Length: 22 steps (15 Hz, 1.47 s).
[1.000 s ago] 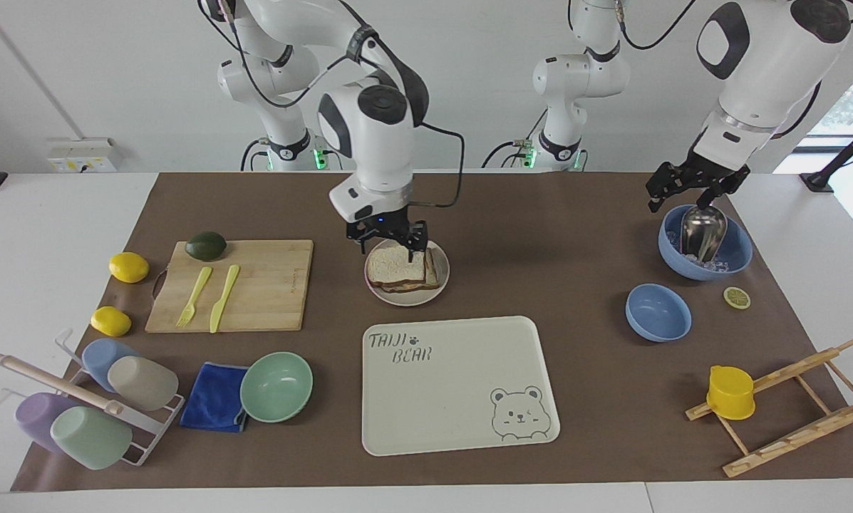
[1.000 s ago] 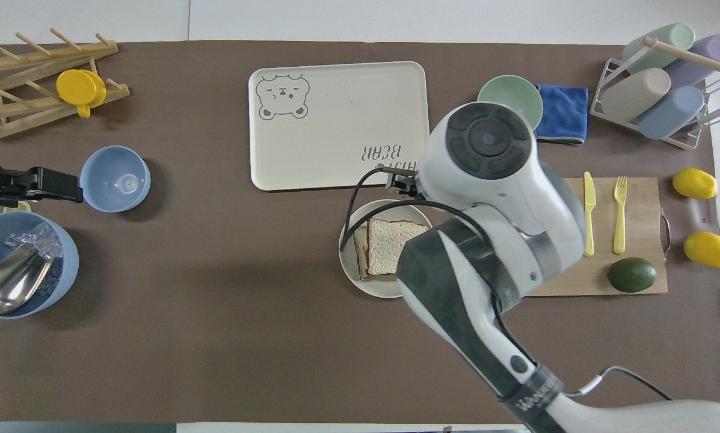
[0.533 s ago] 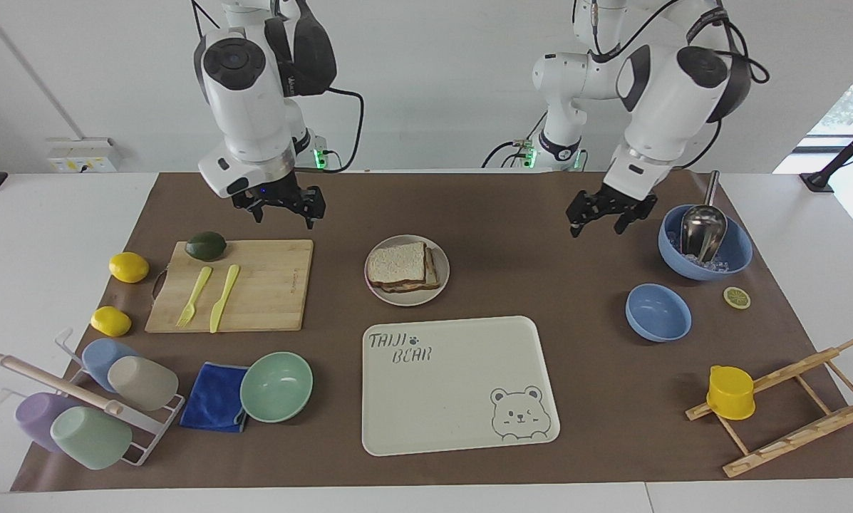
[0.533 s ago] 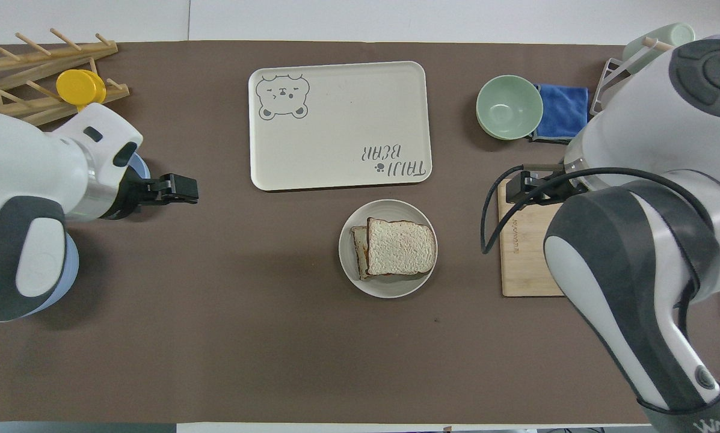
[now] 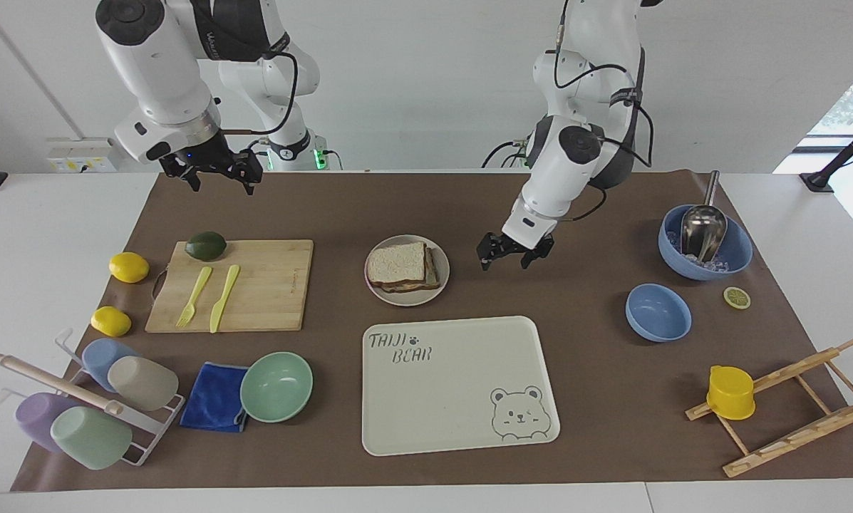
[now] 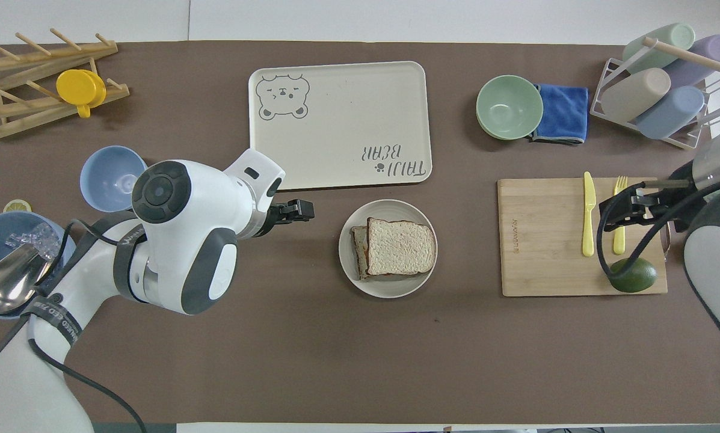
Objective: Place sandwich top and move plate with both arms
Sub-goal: 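Reach the left gripper to the plate rim while the right gripper retracts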
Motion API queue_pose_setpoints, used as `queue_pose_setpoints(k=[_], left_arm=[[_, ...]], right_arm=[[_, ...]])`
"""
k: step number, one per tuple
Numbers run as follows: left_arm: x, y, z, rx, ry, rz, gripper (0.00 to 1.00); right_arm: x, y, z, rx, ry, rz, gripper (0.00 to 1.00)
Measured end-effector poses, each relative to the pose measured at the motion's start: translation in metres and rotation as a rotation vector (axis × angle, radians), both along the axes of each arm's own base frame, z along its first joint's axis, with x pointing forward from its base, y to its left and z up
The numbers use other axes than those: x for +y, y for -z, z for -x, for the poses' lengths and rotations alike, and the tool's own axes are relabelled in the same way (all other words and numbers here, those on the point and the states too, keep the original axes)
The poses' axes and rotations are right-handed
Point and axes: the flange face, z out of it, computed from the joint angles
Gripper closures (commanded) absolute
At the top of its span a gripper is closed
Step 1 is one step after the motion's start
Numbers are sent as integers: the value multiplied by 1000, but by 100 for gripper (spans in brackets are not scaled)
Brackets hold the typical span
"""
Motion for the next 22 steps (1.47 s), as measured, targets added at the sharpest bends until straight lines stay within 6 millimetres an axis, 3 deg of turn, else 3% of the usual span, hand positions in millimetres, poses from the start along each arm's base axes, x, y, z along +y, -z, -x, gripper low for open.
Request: queue_pose_setpoints(k=[2,4,7,12,18,22], left_arm=[[-18,27,10,-2,-1,17,0],[-28,39,14,1,-6,33,0],[-33,40,17,1,1,35,4],[-47,40,27,5,30,34,13],[-61,43,40,33,53,36,14],[-69,43,46,41,59,45,33]], right_arm=[[-1,8,-4,11,-7,-12,0],[8,18,-8,28,-24,-11,0],[17,19,-9,29,-42,-10,0],[3,19,-10,29,-19,-12,0],[-11,18,-10,28,-11,-16,0],[-31,14,-9,22,-10,-23,0]])
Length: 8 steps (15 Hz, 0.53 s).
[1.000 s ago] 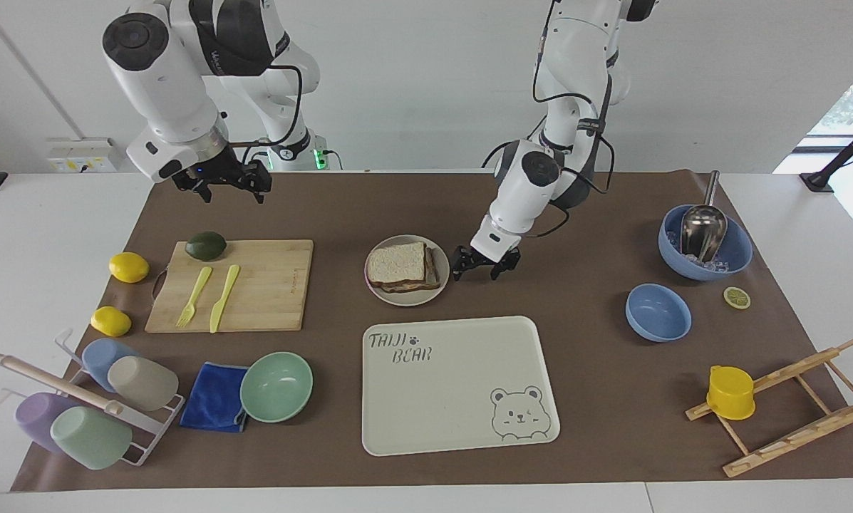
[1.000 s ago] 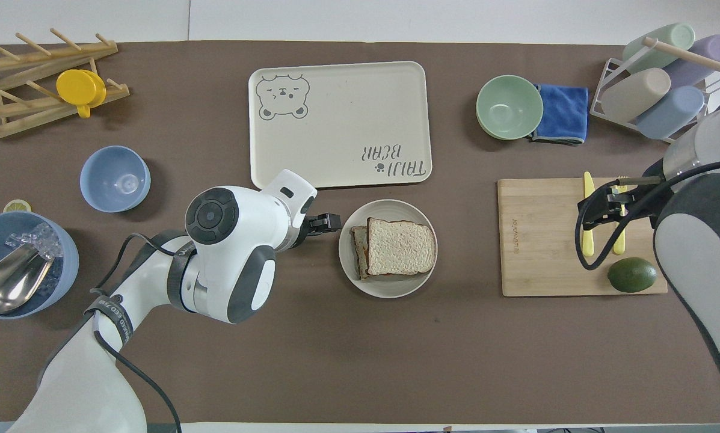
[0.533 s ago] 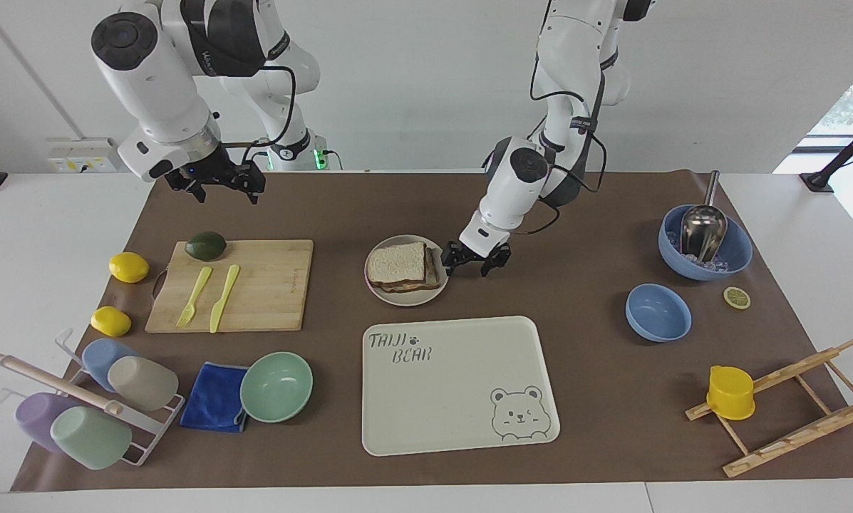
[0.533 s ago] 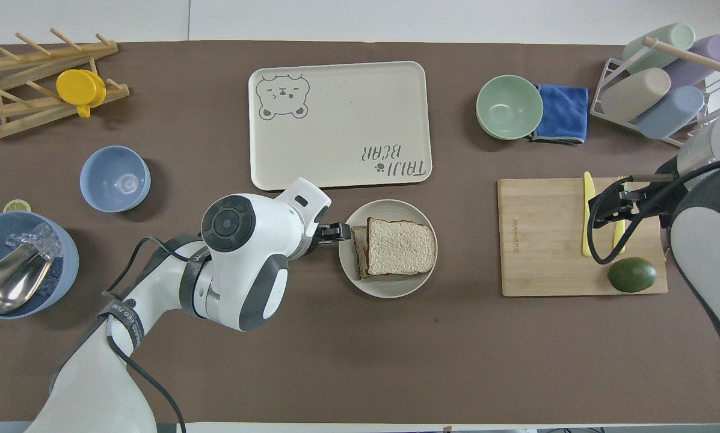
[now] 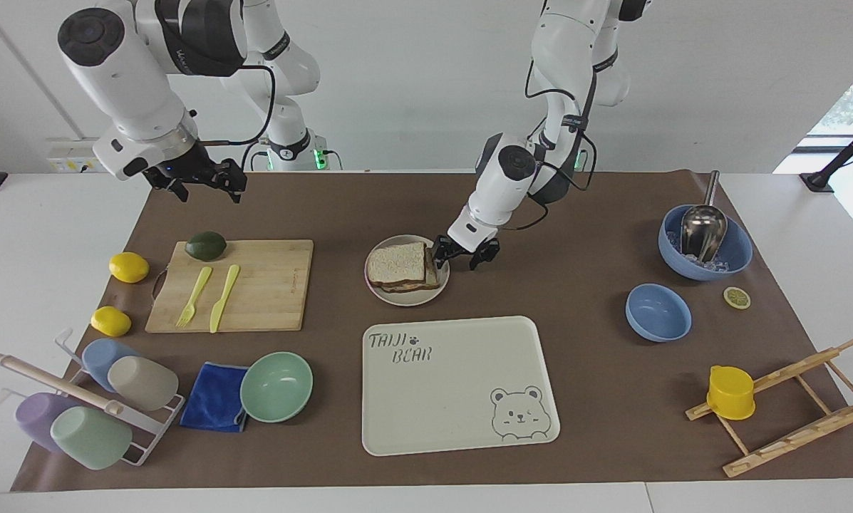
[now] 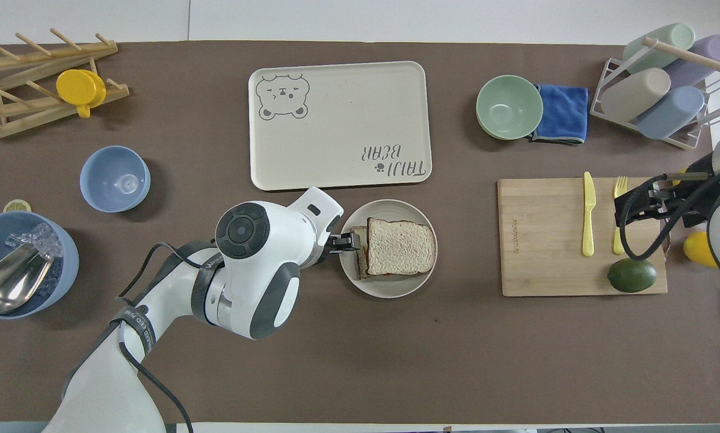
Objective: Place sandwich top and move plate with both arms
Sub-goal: 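Reach the left gripper to the plate rim while the right gripper retracts, then grip the white plate rim with the left gripper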
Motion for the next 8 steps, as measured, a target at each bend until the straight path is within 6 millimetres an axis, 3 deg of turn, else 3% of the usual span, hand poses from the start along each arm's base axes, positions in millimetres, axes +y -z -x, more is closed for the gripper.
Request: queue_pose_setpoints(k=[5,8], left_arm=[[-3,1,3,6,-1,5,63],[-4,2,5,10,1,4,66]], right_arm=[[-2,-9,1,-16,-34,-7,0],[-9,-17,1,-32,-41,-11,0]])
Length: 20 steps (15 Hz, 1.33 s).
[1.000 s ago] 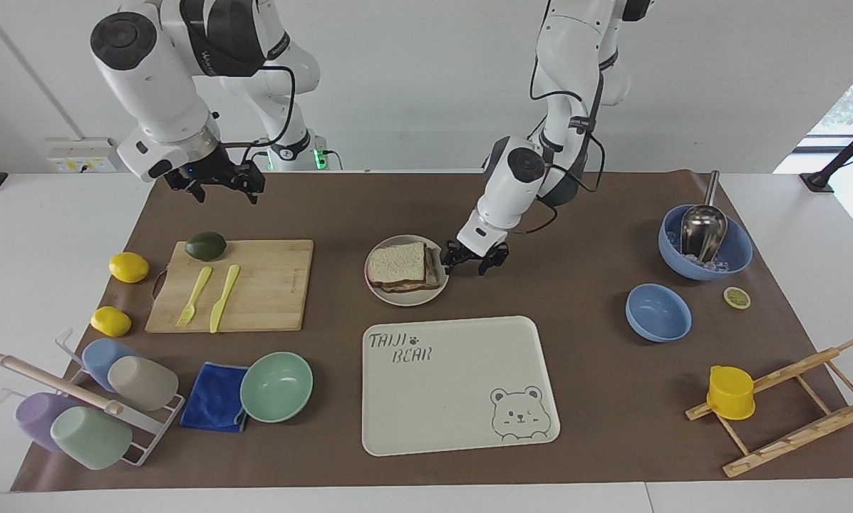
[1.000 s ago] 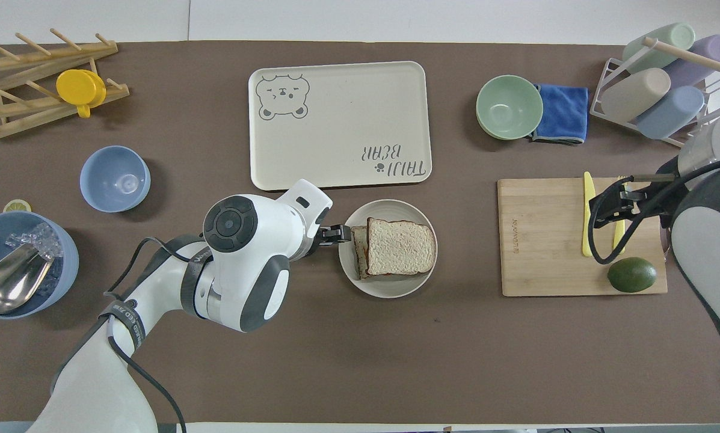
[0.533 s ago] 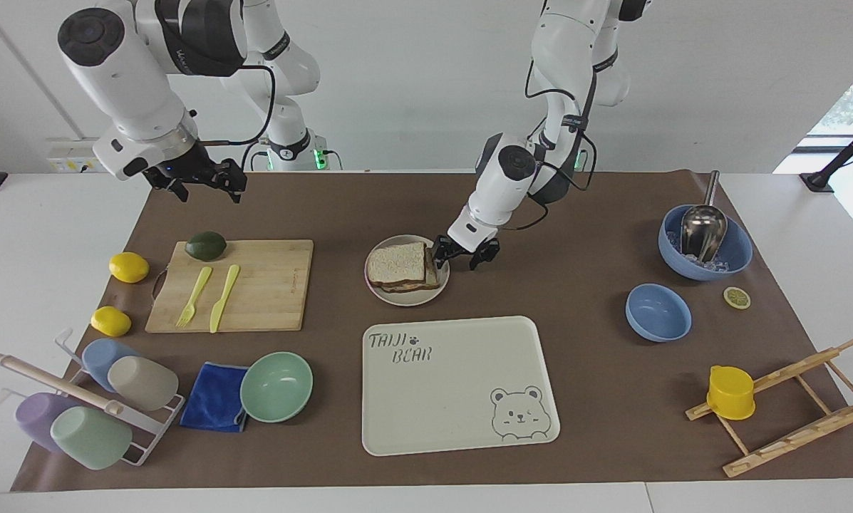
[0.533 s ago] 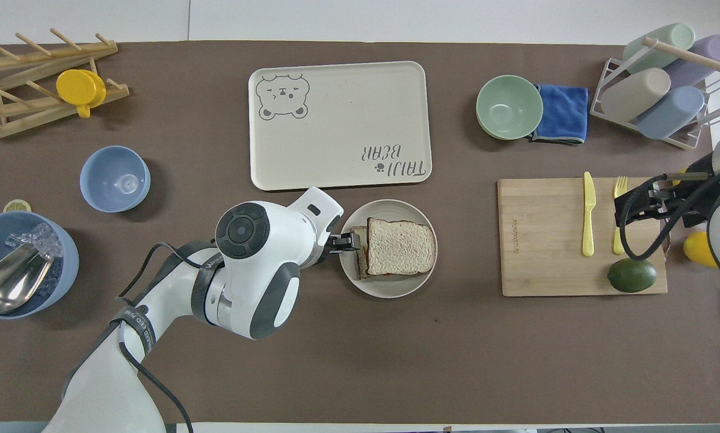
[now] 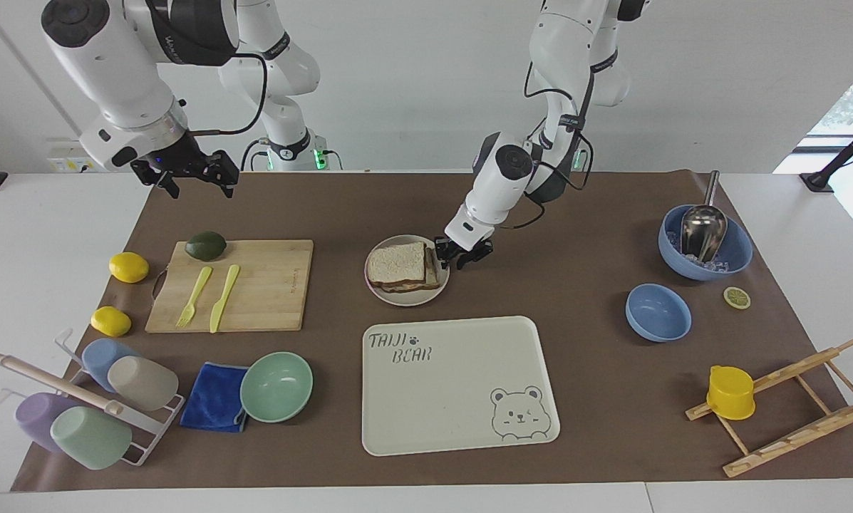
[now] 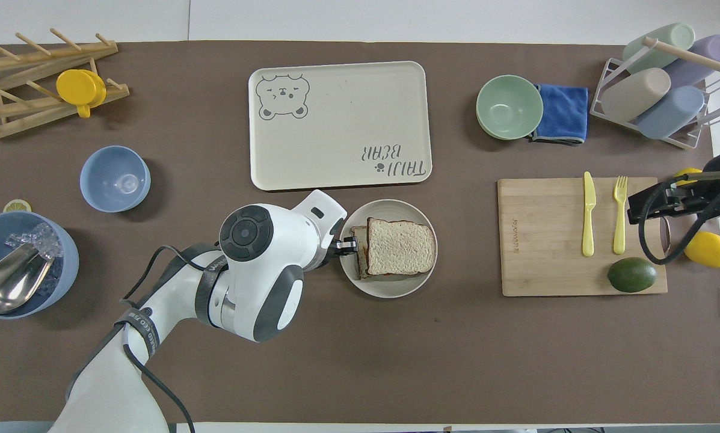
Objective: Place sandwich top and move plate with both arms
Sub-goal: 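Grip the white plate rim with the left gripper, then slide the plate onto the bear-print tray with the left gripper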
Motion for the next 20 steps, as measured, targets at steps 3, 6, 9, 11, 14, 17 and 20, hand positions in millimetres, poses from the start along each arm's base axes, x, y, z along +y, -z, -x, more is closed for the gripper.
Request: queue_pose_setpoints(k=[3,6,9,11,14,17,20], left_arm=[[-4,2,4,3,9,-2,66],[-5,2,7,5,13,-3,80],[-5,3,7,6,12,-3,100],[-5,2,7,7,8,-1,100],[-5,3,6,10,2,0,100],[-5,3,6,11,-1,1,100],[-4,3,6,19,-11,5,100]], right_arm=[[-4,-3,1,-6,7,0,0],[-9,-5,1,-10,17,0,0],[-9,-7,2,-14,17,-1,0],[-7,-8,2,-15,12,-1,0],[0,-8,3,-16,1,-1,0],[-1,-9,3,-17,2,-1,0],[-1,-9,3,-17,3,-1,0]])
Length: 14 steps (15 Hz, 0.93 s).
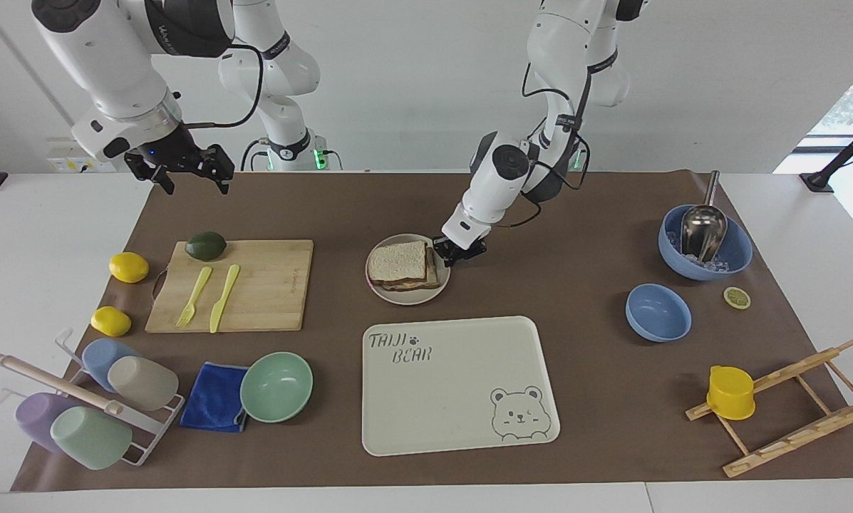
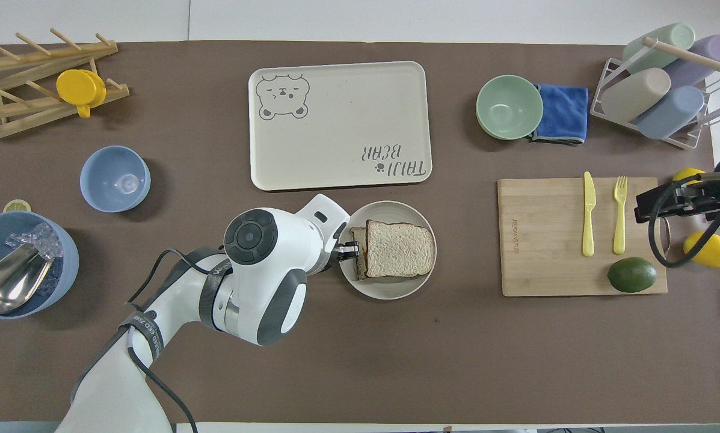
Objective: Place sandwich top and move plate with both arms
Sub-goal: 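Slide the plate onto the bear-print tray with the left gripper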
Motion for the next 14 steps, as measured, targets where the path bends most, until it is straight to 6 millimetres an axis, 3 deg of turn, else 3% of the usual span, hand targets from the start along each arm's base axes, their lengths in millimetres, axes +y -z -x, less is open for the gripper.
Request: queue_pose_setpoints(k=[3,5,11,14], left_arm=[[9,-7,-10,34,-27,5,100],[20,-25,-29,54,-48,13,100],[71,-105,-119,53,-142,70,100],[95,-114,-161,53,-185,82,100]], right_arm=[[0,0,0,0,0,0,0],[0,0,0,0,0,0,0],[0,0,0,0,0,0,0],[0,0,0,0,0,0,0]])
